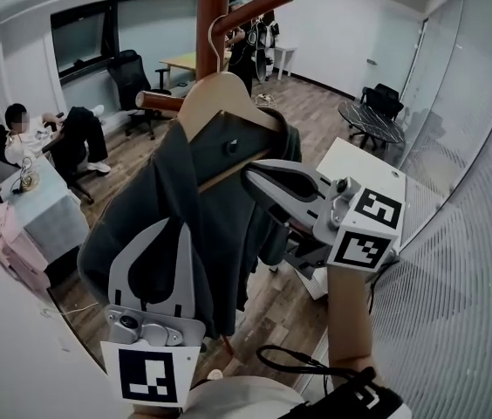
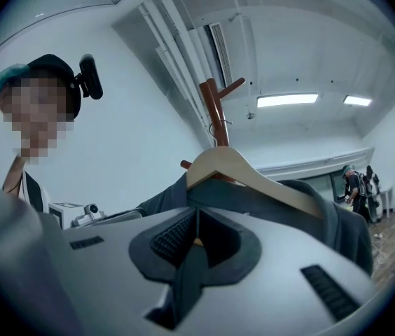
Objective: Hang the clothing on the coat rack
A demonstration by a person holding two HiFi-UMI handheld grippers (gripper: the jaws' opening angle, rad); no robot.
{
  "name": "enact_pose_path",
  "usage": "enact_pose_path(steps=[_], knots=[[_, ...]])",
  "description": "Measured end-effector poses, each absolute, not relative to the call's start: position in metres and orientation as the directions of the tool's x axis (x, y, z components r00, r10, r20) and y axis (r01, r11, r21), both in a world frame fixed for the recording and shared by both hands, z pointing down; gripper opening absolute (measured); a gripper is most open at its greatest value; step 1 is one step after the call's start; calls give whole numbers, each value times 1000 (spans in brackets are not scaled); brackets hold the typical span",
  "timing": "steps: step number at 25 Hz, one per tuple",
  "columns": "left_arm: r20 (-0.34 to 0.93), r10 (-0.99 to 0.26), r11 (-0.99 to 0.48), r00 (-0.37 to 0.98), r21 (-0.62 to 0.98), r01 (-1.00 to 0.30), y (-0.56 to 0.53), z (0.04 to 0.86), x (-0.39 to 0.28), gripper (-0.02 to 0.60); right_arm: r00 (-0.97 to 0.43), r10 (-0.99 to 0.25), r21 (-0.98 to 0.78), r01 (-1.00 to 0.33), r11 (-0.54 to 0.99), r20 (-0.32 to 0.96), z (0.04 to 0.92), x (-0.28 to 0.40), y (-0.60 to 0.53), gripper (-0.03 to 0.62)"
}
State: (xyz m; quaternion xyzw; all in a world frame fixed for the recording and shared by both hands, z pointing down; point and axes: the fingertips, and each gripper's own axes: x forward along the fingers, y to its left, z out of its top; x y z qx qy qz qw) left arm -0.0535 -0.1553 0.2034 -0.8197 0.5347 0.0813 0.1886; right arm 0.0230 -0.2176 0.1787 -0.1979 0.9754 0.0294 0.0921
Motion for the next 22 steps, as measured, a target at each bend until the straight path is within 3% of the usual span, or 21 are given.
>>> enact_pose_path(steps=[9,15,22], knots=[[-329,-836,-396,439,-192,-898,-168,209,-33,23,-880,-438,87,-458,885,-181,186,36,-218,21],[-351,-831,-401,432,-161,-902,-177,220,-25,23,-783,-566,353,-622,699,-258,199,42,-208,21],[-345,-823,-415,452,-179,-892,-181,233,-15,23,-673,-640,411,-737,536,-371,202,47,-194,20]])
